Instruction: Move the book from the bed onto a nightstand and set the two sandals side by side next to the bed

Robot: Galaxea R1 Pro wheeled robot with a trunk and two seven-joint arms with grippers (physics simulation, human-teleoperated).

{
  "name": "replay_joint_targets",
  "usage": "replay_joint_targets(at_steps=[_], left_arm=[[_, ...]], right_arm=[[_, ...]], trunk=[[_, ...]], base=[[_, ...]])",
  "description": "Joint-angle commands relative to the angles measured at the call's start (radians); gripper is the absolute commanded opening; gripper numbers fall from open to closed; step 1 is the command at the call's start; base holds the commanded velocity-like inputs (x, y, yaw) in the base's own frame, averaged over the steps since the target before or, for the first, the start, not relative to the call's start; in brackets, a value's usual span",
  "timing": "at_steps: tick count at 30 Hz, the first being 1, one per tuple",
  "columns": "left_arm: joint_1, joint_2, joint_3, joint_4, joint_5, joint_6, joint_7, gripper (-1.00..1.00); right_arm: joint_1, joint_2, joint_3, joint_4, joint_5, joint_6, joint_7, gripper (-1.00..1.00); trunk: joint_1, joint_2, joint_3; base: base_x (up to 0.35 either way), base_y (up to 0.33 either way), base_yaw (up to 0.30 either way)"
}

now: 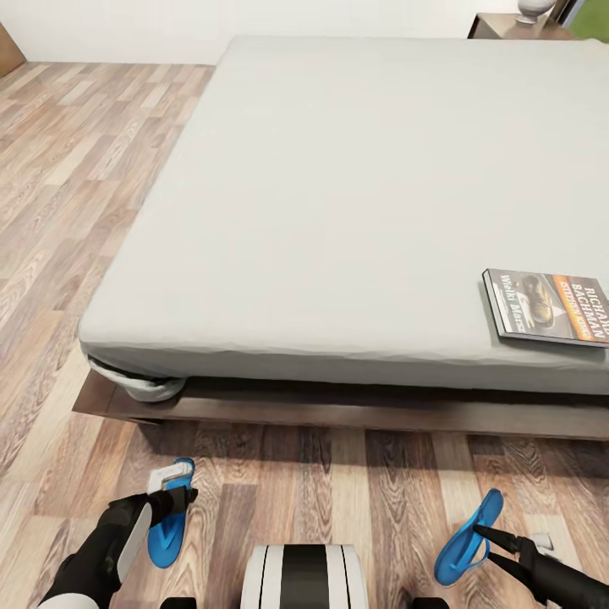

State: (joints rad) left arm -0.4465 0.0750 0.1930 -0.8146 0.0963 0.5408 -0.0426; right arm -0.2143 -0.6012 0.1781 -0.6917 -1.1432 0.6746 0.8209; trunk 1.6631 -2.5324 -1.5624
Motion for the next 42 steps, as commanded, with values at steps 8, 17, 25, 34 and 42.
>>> replay_joint_targets(at_steps=[8, 17, 25, 34, 42], left_arm=[[0.003, -0.006, 0.003, -0.001, 0.009, 0.004, 0.000, 1.00], [0.003, -0.006, 0.004, -0.004, 0.009, 0.005, 0.000, 1.00], [0.003, -0.006, 0.005, -0.005, 0.010, 0.005, -0.002, 1.00], [0.003, 0.019, 0.015, -0.006, 0.148, 0.013, -0.148, 1.00], [0.004, 0.103, 0.013, 0.002, 0.280, 0.015, -0.505, 1.00]], right_arm=[[-0.013, 0.000, 0.004, 0.001, -0.007, -0.038, -0.045, -1.00], [-0.013, 0.000, 0.004, 0.002, -0.007, -0.087, -0.096, -1.00], [-0.013, 0.000, 0.005, 0.004, -0.007, -0.512, -0.758, -1.00], [-0.013, 0.000, 0.005, 0.004, -0.007, -0.512, -0.758, -1.00], [-0.013, 0.000, 0.005, 0.004, -0.007, -0.512, -0.759, -1.00]], trunk=[[-0.004, 0.002, 0.030], [-0.008, 0.004, 0.065], [-0.010, 0.005, 0.084], [-0.010, 0.005, 0.084], [-0.010, 0.005, 0.084]], base=[[0.000, 0.000, 0.000], [0.000, 0.000, 0.000], [0.000, 0.000, 0.000], [0.000, 0.000, 0.000], [0.000, 0.000, 0.000]])
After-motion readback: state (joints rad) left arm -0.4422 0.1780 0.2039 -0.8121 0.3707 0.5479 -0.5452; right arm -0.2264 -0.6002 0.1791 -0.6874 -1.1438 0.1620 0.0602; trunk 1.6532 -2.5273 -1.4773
